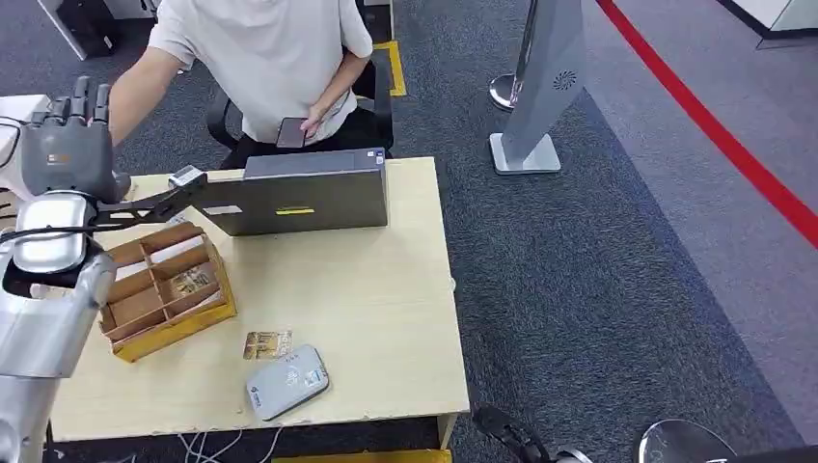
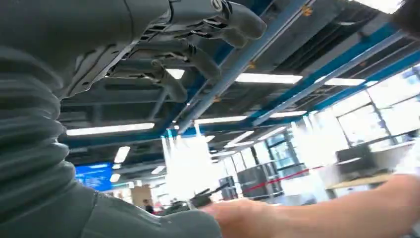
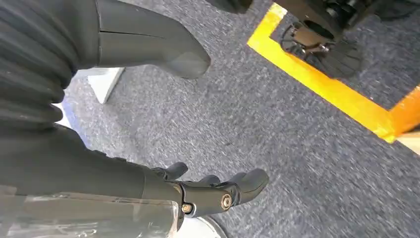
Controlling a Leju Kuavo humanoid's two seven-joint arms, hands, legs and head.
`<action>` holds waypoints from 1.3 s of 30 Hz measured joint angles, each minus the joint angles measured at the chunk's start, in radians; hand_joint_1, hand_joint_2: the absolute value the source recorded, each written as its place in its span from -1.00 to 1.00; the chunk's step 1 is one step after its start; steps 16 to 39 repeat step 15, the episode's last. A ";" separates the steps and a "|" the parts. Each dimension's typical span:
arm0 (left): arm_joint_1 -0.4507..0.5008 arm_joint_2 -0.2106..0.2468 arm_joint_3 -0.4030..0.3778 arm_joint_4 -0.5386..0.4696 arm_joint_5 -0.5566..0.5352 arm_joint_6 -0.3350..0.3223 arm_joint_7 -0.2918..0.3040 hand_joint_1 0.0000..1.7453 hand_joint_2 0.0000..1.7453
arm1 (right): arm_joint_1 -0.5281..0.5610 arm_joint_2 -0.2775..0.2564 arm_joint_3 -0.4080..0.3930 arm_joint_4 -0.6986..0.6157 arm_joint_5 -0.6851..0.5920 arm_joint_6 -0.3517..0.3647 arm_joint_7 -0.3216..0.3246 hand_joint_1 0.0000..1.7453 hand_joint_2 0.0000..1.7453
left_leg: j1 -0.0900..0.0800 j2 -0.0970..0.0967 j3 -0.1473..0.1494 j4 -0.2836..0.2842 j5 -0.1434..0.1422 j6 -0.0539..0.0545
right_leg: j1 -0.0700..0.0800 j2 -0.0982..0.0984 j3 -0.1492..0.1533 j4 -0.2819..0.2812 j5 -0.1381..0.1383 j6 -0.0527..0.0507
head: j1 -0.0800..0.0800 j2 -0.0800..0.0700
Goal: Pass the card to the sensor for recognition and then transmit it.
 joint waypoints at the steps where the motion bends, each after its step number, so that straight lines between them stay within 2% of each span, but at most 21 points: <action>1: -0.006 0.010 0.008 0.034 -0.009 0.016 0.000 -1.00 1.00 | 0.002 -0.002 0.003 -0.002 -0.006 0.000 0.002 -1.00 1.00 | 0.000 0.000 0.000 0.000 0.000 -0.001 | 0.000 0.000 0.000 0.000 0.000 0.000 | 0.001 0.000; 5: -0.015 0.086 0.057 0.171 -0.045 0.048 0.047 -1.00 1.00 | 0.007 -0.013 0.018 -0.007 -0.009 0.000 0.008 -1.00 1.00 | 0.000 0.005 0.000 -0.001 0.000 -0.001 | 0.000 0.005 -0.002 0.001 0.000 0.000 | 0.001 0.000; 8: -0.015 0.148 0.113 0.277 -0.058 0.092 0.053 -1.00 1.00 | 0.020 -0.023 0.031 -0.013 -0.023 0.005 0.009 -1.00 1.00 | 0.000 0.006 -0.001 -0.001 0.000 -0.001 | 0.000 0.006 -0.004 0.001 0.000 0.000 | 0.000 0.000; 10: -0.009 0.178 0.139 0.329 -0.064 0.094 0.071 -1.00 1.00 | 0.022 -0.029 0.036 -0.017 -0.025 0.006 0.010 -1.00 1.00 | 0.000 0.005 -0.003 -0.001 0.000 -0.001 | 0.000 0.005 -0.003 0.002 0.000 0.000 | 0.001 0.000; 12: 0.010 0.219 0.171 0.370 -0.057 0.093 0.101 -1.00 1.00 | 0.023 -0.037 0.043 -0.022 -0.025 0.007 0.011 -1.00 1.00 | 0.000 0.006 -0.003 -0.002 0.000 -0.002 | 0.000 0.006 -0.003 0.002 0.000 0.000 | 0.001 0.000; 15: 0.081 0.308 0.259 0.443 -0.001 0.122 0.118 -1.00 1.00 | 0.033 -0.053 0.056 -0.033 -0.027 0.014 0.012 -1.00 1.00 | 0.000 0.016 0.001 -0.002 -0.004 -0.004 | 0.000 0.016 -0.004 0.002 0.000 -0.001 | 0.000 0.000; 39: 0.081 0.308 0.259 0.443 -0.001 0.122 0.118 -1.00 1.00 | 0.033 -0.053 0.056 -0.033 -0.027 0.014 0.012 -1.00 1.00 | 0.000 0.016 0.001 -0.002 -0.004 -0.004 | 0.000 0.016 -0.004 0.002 0.000 -0.001 | 0.000 0.000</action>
